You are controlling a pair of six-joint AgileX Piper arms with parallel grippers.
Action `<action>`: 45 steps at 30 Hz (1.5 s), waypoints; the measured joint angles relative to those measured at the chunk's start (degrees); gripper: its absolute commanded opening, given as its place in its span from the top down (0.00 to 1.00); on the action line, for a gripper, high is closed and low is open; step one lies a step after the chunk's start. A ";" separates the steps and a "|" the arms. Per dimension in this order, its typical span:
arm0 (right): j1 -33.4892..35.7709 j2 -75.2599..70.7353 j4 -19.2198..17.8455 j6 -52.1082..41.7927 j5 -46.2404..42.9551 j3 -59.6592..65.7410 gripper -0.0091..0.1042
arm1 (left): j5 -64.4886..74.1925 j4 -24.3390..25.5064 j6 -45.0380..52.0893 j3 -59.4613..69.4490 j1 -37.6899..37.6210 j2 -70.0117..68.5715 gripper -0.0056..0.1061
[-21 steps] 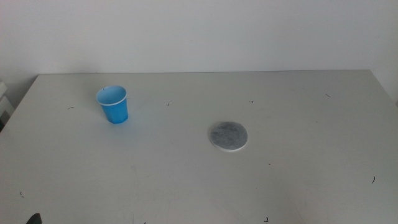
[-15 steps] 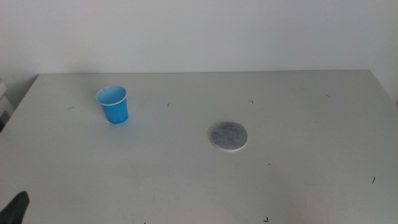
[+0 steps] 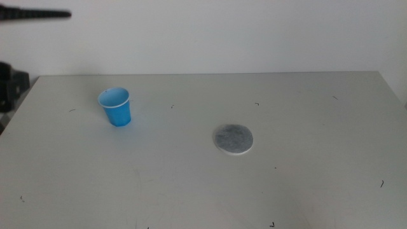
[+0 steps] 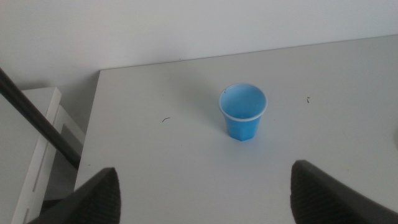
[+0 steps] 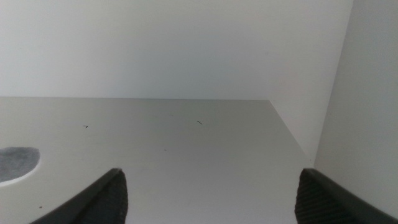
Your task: Place an empty cup on a cup mat.
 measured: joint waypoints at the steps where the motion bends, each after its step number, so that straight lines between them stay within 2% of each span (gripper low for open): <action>1: 0.00 0.00 0.00 0.00 0.00 0.00 0.09 | 1.42 -0.08 0.00 -3.25 0.00 2.64 0.01; 14: 0.00 0.00 0.00 0.00 0.00 0.00 0.09 | 21.38 -0.47 2.40 -42.21 -0.04 32.11 0.01; 18: 0.00 0.00 0.00 0.00 0.00 0.00 0.09 | 24.25 -0.47 2.56 -48.79 -0.04 38.12 0.01; 38: 0.00 0.00 0.00 0.00 0.00 0.00 0.09 | 17.83 -0.37 -1.98 -51.81 -0.04 57.62 0.01; 45: 0.00 0.00 0.00 0.00 0.00 0.00 0.09 | 16.25 1.64 -3.01 -51.81 -0.04 60.43 0.01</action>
